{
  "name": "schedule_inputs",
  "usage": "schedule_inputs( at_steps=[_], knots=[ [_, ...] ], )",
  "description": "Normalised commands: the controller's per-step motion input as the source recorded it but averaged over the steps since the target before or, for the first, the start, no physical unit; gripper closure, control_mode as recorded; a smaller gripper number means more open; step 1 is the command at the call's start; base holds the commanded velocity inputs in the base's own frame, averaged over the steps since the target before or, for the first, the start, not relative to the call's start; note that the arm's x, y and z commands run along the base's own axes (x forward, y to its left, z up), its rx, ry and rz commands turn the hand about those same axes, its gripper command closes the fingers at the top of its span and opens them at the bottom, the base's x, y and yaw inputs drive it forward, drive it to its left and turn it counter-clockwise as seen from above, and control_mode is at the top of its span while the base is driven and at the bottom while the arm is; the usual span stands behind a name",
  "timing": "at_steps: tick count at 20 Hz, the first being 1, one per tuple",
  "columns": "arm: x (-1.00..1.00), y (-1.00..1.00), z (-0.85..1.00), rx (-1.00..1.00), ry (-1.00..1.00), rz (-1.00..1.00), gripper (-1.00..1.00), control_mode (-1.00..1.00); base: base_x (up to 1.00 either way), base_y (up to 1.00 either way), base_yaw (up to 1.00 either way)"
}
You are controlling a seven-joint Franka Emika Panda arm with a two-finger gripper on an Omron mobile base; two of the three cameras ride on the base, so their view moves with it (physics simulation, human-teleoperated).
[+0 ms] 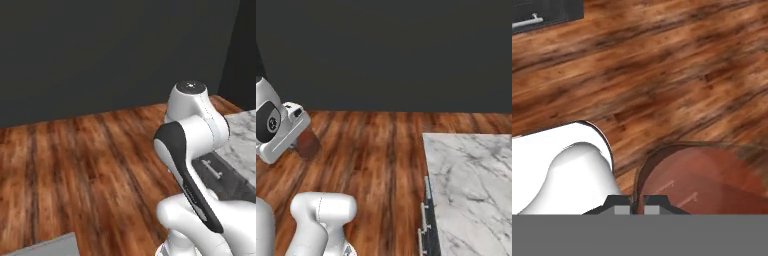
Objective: Place the microwavable item in the microwave. Then, close the microwave door and press the start button.
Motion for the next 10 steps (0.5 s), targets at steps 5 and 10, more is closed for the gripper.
schedule_inputs(
  at_steps=[5, 10],
  knots=[
    [0.00, 0.00, 0.00, 0.00, 0.00, 0.00, 1.00, 1.00, 0.92, 0.25, 0.57],
    [0.00, 0.00, 0.00, 0.00, 0.00, 0.00, 1.00, 1.00, 0.41, 0.02, 0.80]
  ],
)
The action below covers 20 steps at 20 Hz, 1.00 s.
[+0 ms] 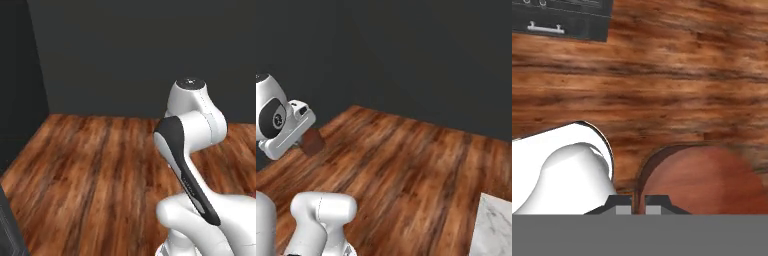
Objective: Place the microwavable item in the microwave. Then, close the microwave door and press the start button.
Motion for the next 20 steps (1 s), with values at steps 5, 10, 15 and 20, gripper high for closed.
schedule_inputs(
  at_steps=[5, 10, 15, 20],
  knots=[
    [0.00, 0.00, 0.00, 0.00, 0.00, 0.00, 1.00, 1.00, 0.38, 0.03, 0.83],
    [0.00, 0.00, 0.00, 0.00, 0.00, 0.00, 1.00, 1.00, 0.78, 0.06, 0.77],
    [0.00, 0.00, 0.00, 0.00, 0.00, 0.00, 1.00, 1.00, 1.00, 0.02, 0.63],
    [0.00, 0.00, 0.00, 0.00, 0.00, 0.00, 1.00, 1.00, 0.80, 0.24, 0.67]
  ],
)
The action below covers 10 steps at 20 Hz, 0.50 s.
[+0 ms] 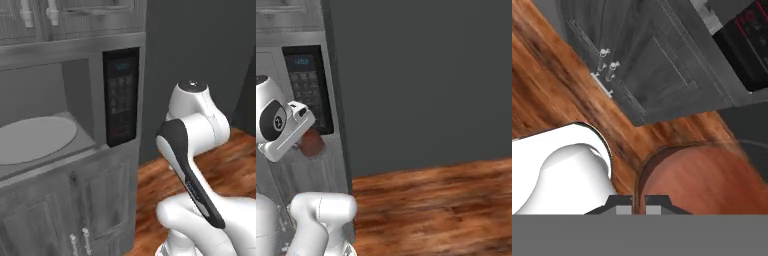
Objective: Place the microwavable item in the microwave. Then, close the microwave door and press the start button.
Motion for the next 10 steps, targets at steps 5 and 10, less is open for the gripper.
schedule_inputs(
  at_steps=[5, 10],
  knots=[
    [0.00, 0.00, 0.00, 0.00, 0.00, 0.00, 1.00, 1.00, -0.06, 0.44, 0.67],
    [0.00, 0.00, 0.00, 0.00, 0.00, 0.00, 1.00, 1.00, 0.38, 0.08, 0.60]
  ],
)
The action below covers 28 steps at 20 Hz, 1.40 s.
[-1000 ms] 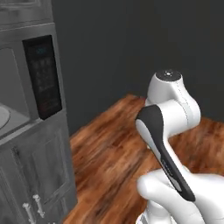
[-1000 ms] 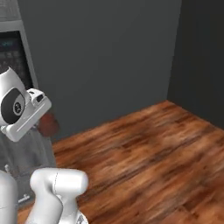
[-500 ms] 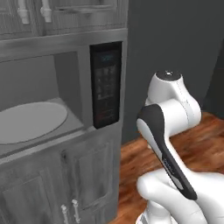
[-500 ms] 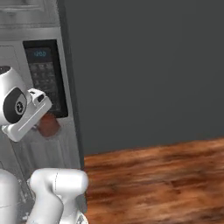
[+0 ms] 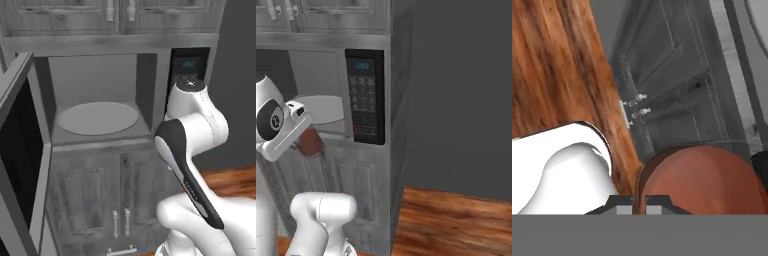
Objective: Place the microwavable item in the microwave. Then, close the microwave door and press the start button.
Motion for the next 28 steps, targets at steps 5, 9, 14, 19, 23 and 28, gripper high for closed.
schedule_inputs(
  at_steps=[5, 9, 14, 19, 23, 28],
  knots=[
    [0.00, 0.00, 0.00, 0.00, 0.00, 0.00, 1.00, 1.00, 0.13, 0.02, 0.63],
    [0.00, 0.00, 0.00, 0.00, 0.00, 0.00, 1.00, 1.00, 0.00, 0.00, 0.55],
    [0.00, 0.00, 0.00, 0.00, 0.00, 0.00, 1.00, 1.00, 0.17, -0.02, 0.44],
    [0.00, 0.00, 0.00, 0.00, 0.00, 0.00, 1.00, 1.00, 0.56, -0.17, 0.33],
    [0.00, 0.00, 0.00, 0.00, 0.00, 0.00, 1.00, 1.00, 0.19, -0.15, 0.27],
    [0.00, 0.00, 0.00, 0.00, 0.00, 0.00, 1.00, 1.00, -0.13, -0.05, 0.16]
  ],
)
